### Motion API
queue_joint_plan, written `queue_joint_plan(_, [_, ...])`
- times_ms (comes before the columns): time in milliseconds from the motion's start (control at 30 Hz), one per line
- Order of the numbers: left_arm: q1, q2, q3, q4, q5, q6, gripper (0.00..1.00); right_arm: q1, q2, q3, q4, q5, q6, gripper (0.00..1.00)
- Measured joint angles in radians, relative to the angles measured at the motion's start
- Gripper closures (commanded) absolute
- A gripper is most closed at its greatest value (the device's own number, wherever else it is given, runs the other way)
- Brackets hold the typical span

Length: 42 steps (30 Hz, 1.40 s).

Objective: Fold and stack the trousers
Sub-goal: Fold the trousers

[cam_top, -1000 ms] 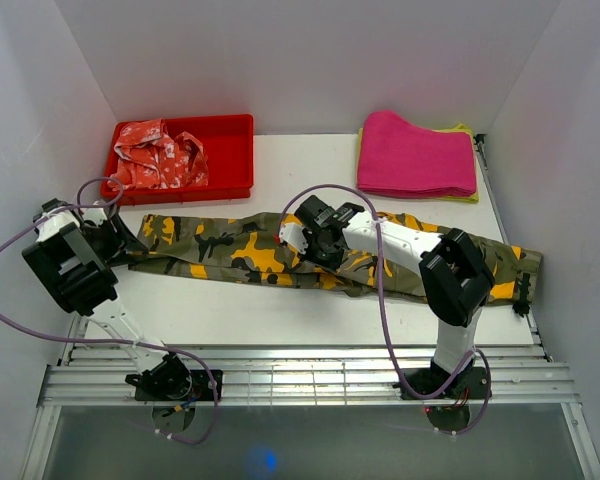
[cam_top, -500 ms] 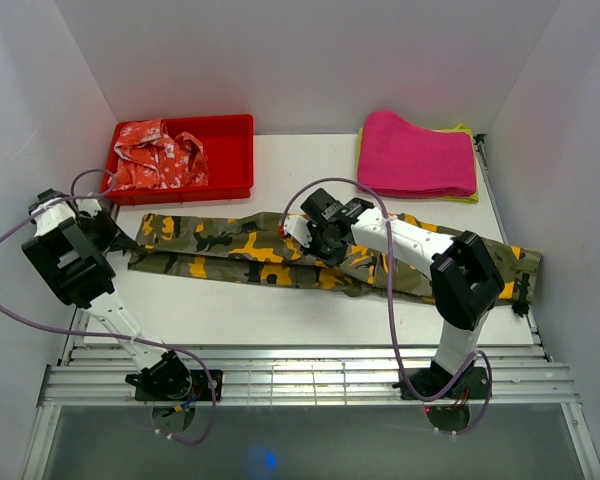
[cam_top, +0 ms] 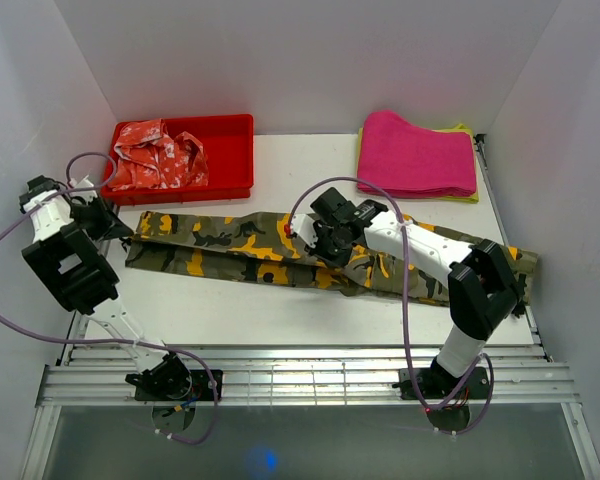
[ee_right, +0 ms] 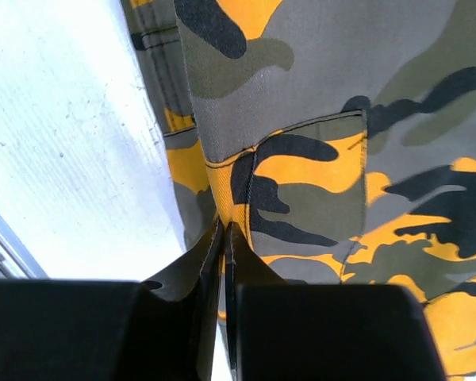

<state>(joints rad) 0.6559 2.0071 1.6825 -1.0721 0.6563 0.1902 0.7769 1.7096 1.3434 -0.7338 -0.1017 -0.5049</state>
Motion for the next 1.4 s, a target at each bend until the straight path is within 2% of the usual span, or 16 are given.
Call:
queue_joint_plan(167, [0.009, -0.085, -0.155, 0.040, -0.032, 0.057, 1.00, 0.000, -0.005, -0.088, 0.019, -0.026, -0.001, 0.92])
queue_joint_plan(367, [0.011, -0.106, -0.345, 0.129, -0.126, 0.085, 1.00, -0.001, 0.040, -0.143, 0.037, -0.037, -0.002, 0.92])
queue_joint_plan(633, [0.012, -0.082, -0.371, 0.175, -0.190, 0.077, 1.00, -0.001, 0.095, -0.143, 0.063, -0.045, 0.000, 0.92])
queue_joint_plan(667, [0.011, -0.076, -0.370, 0.175, -0.195, 0.080, 0.96, -0.001, 0.095, -0.143, 0.064, -0.045, 0.000, 0.92])
queue_joint_plan(700, [0.011, -0.071, -0.369, 0.172, -0.198, 0.085, 0.82, -0.001, 0.096, -0.143, 0.064, -0.047, 0.000, 0.80])
queue_joint_plan(733, [0.011, -0.068, -0.366, 0.167, -0.199, 0.101, 0.57, -0.001, 0.097, -0.143, 0.064, -0.049, 0.003, 0.67])
queue_joint_plan(767, [0.011, -0.067, -0.362, 0.161, -0.197, 0.123, 0.45, -0.001, 0.098, -0.143, 0.059, -0.053, 0.008, 0.56])
queue_joint_plan(800, [0.012, -0.068, -0.354, 0.156, -0.201, 0.144, 0.37, -0.001, 0.098, -0.143, 0.050, -0.057, 0.010, 0.43])
queue_joint_plan(867, [0.015, -0.079, -0.333, 0.151, -0.195, 0.184, 0.30, -0.002, 0.098, -0.138, 0.027, -0.071, 0.011, 0.38])
queue_joint_plan(1000, [0.018, -0.137, -0.261, 0.152, -0.157, 0.236, 0.30, -0.004, 0.090, -0.081, -0.028, -0.086, 0.028, 0.32])
queue_joint_plan(1133, [-0.003, -0.157, -0.090, 0.168, -0.112, 0.258, 0.37, -0.018, 0.038, 0.002, -0.040, -0.104, 0.052, 0.31])
queue_joint_plan(1267, [-0.078, -0.140, -0.013, 0.213, -0.108, 0.252, 0.40, -0.067, -0.031, 0.042, -0.039, -0.122, 0.068, 0.36])
queue_joint_plan(1400, [-0.163, -0.061, 0.003, 0.263, -0.133, 0.223, 0.42, -0.180, -0.034, 0.036, -0.054, -0.135, 0.079, 0.41])
